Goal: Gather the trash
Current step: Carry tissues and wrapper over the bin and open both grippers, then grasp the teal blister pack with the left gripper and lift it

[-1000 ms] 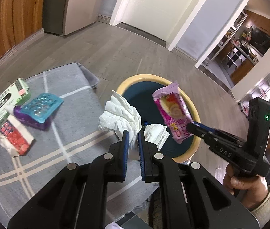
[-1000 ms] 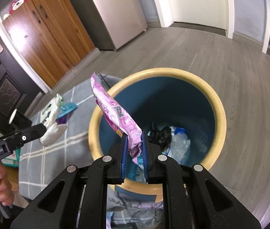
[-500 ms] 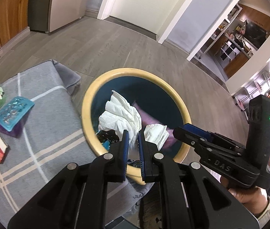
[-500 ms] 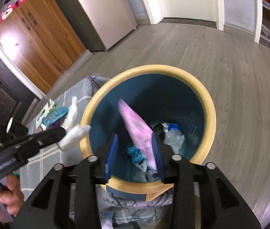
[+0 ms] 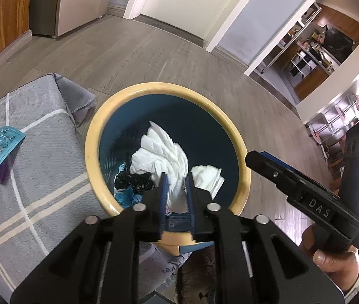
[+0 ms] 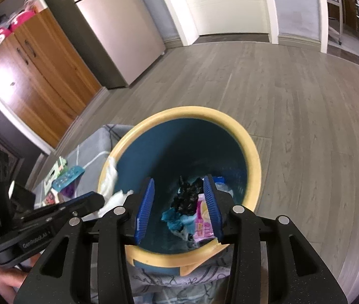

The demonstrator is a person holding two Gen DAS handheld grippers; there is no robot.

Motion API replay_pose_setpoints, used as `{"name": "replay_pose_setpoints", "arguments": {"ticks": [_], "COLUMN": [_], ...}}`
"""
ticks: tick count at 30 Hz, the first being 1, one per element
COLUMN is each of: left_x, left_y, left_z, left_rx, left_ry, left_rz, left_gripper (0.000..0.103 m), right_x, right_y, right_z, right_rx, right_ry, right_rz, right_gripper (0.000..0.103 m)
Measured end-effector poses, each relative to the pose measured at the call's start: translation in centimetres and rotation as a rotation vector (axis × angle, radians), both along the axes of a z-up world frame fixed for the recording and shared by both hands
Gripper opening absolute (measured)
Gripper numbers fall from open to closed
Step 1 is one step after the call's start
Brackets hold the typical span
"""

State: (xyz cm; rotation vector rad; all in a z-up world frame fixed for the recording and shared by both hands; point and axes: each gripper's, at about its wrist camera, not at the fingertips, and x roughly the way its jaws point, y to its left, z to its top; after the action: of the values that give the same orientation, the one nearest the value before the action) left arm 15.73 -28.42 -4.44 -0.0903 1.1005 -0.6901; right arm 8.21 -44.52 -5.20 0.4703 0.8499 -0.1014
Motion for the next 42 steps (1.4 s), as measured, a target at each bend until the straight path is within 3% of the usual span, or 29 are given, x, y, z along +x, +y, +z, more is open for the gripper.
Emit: {"name": "replay_pose_setpoints", "arguments": {"ticks": [2, 4, 7, 16, 21, 25, 30, 39, 42], "left_x": [-0.1, -0.1, -0.3, 1.3, 4.2, 7.0, 10.2, 13.9, 14.3], "left_y": [0.1, 0.3, 0.8, 3.7, 7.2, 9.7, 12.7, 13.4, 12.8], "left_z": [0.1, 0.1, 0.5, 1.6, 1.6, 1.3, 0.4, -3.8, -5.2], "left_rx": [-0.003, -0.009, -0.010, 0.045, 0.143, 0.289, 0.360, 0.550, 0.576], "left_ry": [-0.004, -0.009, -0.026, -0.078, -0.085, -0.112, -0.072, -0.025, 0.003], "left_rz": [0.004, 0.009, 0.016, 0.076, 0.139, 0.118, 0.097, -0.077, -0.132], "left_gripper": [0.031, 0.039, 0.054, 0.074, 0.077, 0.078, 0.081, 0.084, 0.084], "right_x": [0.0, 0.0, 0.1, 0.2, 0.4, 0.6, 1.2, 2.4, 2.8], "right_y": [-0.2, -0.3, -0.1, 0.0, 0.3, 0.7, 1.8, 3.6, 4.0], "right_z": [0.0, 0.0, 0.2, -0.3, -0.2, 0.0, 0.3, 0.4, 0.3], "right_rx": [0.009, 0.012, 0.013, 0.033, 0.046, 0.054, 0.047, 0.031, 0.028], "right_ry": [-0.004, -0.010, -0.023, -0.017, -0.021, -0.031, -0.035, -0.031, -0.026], "right_rz": [-0.012, -0.020, -0.018, -0.009, 0.005, 0.025, 0.060, 0.097, 0.107], "right_gripper": [0.045, 0.056, 0.057, 0.057, 0.057, 0.057, 0.057, 0.057, 0.057]}}
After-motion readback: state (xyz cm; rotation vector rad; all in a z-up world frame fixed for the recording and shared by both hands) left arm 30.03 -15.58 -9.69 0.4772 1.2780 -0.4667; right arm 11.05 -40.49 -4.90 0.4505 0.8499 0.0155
